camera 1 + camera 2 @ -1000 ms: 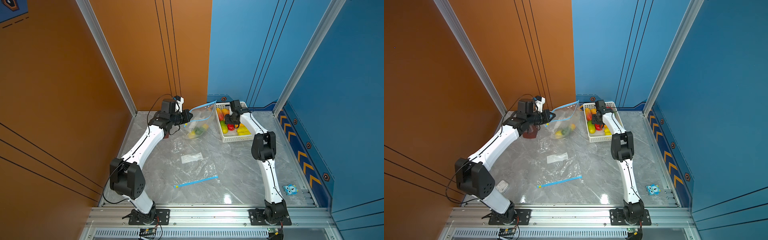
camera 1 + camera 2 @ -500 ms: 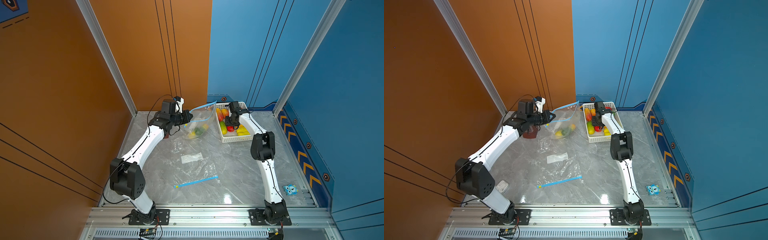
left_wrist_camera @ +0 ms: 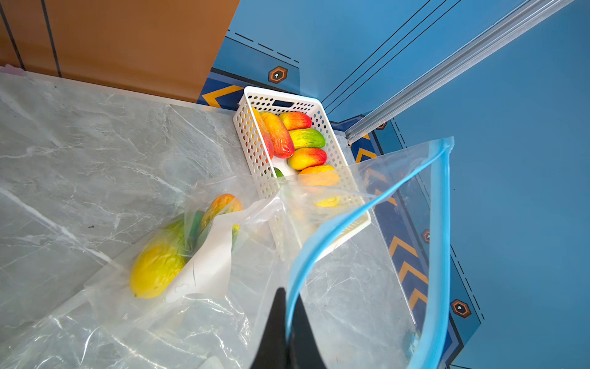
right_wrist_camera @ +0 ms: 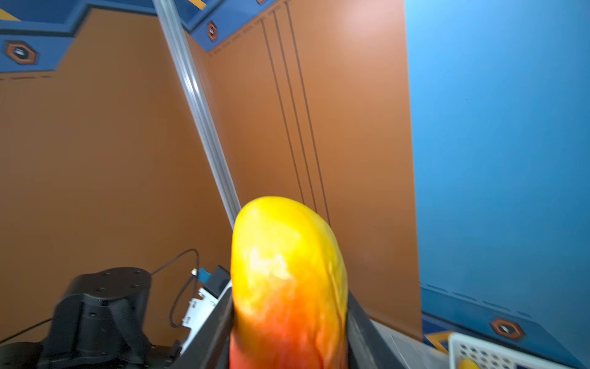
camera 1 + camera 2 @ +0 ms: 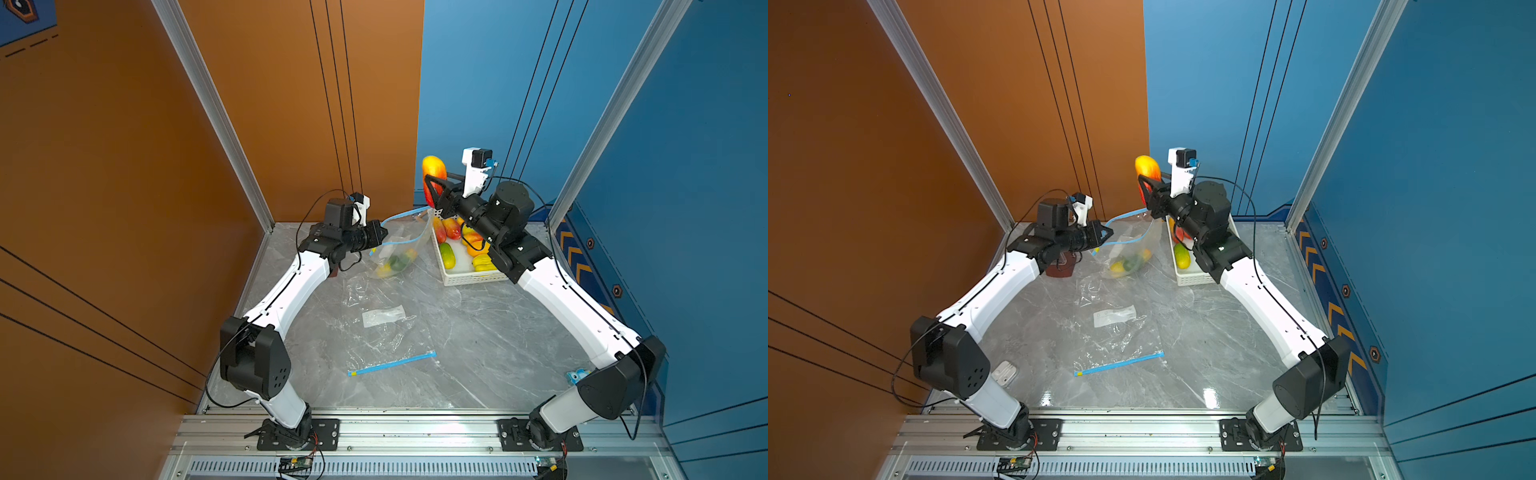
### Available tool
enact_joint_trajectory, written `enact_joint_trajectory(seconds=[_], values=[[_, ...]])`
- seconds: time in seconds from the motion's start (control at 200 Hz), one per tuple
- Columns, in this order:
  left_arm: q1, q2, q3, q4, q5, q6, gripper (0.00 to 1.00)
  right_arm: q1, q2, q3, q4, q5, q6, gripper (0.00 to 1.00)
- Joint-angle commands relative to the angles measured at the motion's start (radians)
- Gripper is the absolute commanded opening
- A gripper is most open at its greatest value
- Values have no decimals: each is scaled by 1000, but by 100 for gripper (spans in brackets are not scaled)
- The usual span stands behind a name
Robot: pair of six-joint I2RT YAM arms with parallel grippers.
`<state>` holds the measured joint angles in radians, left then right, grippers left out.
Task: Place the mango in a zip-top bag and seal the zipper
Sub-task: Place the mango in the zipper food storage bag.
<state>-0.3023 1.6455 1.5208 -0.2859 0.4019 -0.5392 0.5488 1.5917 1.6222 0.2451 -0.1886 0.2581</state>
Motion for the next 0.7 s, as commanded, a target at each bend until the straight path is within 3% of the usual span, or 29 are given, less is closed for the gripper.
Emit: enact_joint_trajectory(seconds=[0.0, 0.29, 0.47, 0.55, 0.696], values=[[-2, 5, 50, -7, 3, 9, 0, 12, 140, -55, 175, -59, -18, 38], [7, 18, 84, -6, 33, -11, 0, 20, 266, -34, 268, -94, 2, 40], [13, 16, 83, -6, 30, -11, 0, 22, 248, -88, 281, -98, -23, 55], [15, 16, 81, -6, 28, -10, 0, 15, 236, -97, 282, -103, -15, 76], [23, 18, 78, -5, 29, -8, 0, 10, 186, -88, 216, -61, -17, 77]])
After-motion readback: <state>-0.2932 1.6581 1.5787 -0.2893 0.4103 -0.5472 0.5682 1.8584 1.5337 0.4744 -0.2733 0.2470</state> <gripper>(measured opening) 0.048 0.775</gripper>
